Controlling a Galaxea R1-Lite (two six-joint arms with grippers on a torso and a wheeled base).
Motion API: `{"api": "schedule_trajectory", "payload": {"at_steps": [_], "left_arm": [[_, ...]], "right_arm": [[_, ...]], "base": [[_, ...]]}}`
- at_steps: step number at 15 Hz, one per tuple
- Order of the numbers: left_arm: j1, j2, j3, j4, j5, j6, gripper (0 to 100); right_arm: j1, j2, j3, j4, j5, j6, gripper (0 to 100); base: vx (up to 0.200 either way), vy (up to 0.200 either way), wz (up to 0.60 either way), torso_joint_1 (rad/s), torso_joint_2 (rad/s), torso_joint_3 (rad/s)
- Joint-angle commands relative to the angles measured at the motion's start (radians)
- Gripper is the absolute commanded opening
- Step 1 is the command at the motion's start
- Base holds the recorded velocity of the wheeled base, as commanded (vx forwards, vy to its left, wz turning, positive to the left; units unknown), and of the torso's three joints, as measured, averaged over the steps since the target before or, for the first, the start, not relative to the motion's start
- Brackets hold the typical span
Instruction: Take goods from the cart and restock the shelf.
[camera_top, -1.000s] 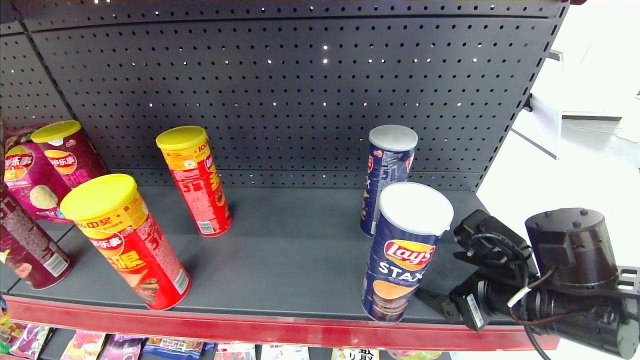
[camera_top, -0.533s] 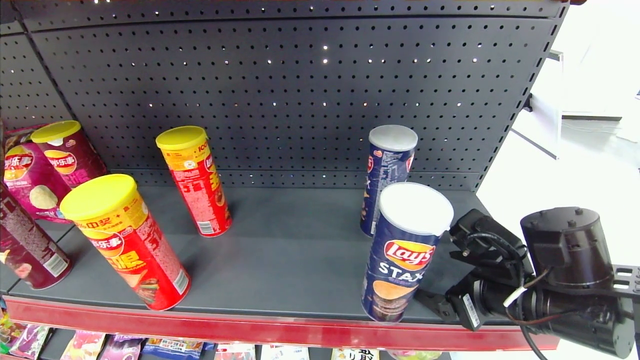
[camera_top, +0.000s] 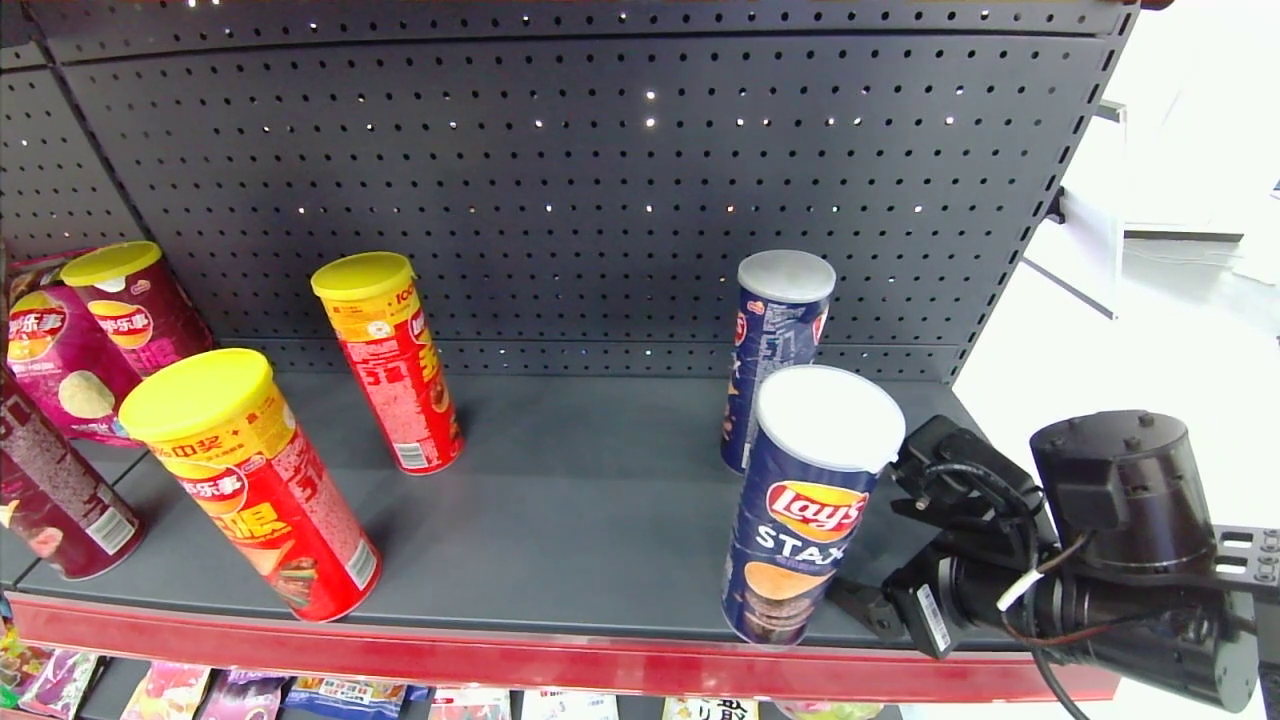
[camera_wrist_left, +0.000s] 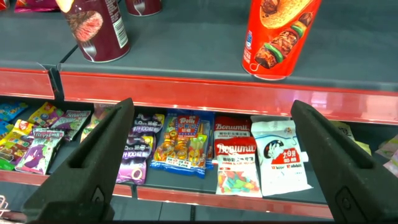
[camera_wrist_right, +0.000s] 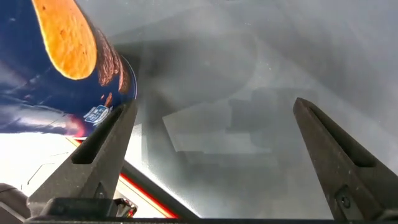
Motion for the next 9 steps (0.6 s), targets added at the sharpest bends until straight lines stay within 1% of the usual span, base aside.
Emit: {"api": "schedule_trajectory", "payload": {"at_steps": [1, 9], "left_arm": [[0.000, 0.002, 0.000, 0.000, 0.000, 0.000, 100], [0.000, 0.002, 0.000, 0.000, 0.000, 0.000, 100]], "right_arm": [[0.005, -0.002, 0.001, -0.001, 0.000, -0.001, 100], [0.011, -0.010, 0.020, -0.001, -0.001, -0.001, 100]], "base": [[0.000, 0.000, 0.00, 0.000, 0.00, 0.000], [0.000, 0.000, 0.00, 0.000, 0.00, 0.000]]}}
